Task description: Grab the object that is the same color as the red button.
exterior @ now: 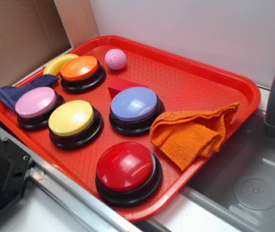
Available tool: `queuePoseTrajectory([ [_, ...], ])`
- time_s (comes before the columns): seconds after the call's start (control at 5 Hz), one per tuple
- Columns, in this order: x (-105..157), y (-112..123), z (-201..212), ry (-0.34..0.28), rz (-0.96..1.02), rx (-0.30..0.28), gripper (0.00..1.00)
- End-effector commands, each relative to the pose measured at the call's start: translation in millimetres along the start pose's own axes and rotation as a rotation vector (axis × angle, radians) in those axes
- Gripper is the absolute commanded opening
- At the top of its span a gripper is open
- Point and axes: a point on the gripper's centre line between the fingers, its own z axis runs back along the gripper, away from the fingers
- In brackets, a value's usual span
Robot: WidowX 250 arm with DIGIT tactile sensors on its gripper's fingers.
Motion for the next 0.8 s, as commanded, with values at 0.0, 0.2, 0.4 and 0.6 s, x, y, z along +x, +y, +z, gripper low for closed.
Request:
queuePoseTrajectory([
  [0.0,0.0,0.0,0.0,0.0,0.0,0.0,1.0],
  [0.2,14.9,4.8,-10.6,-0.028,-0.06,0.015,1.0],
  [0.4,30.8,8.9,-25.6,-0.07,-0.122,0.045,1.0],
  [0.6,51.2,16.4,-47.0,-0.094,-0.239,0.044,1.0],
])
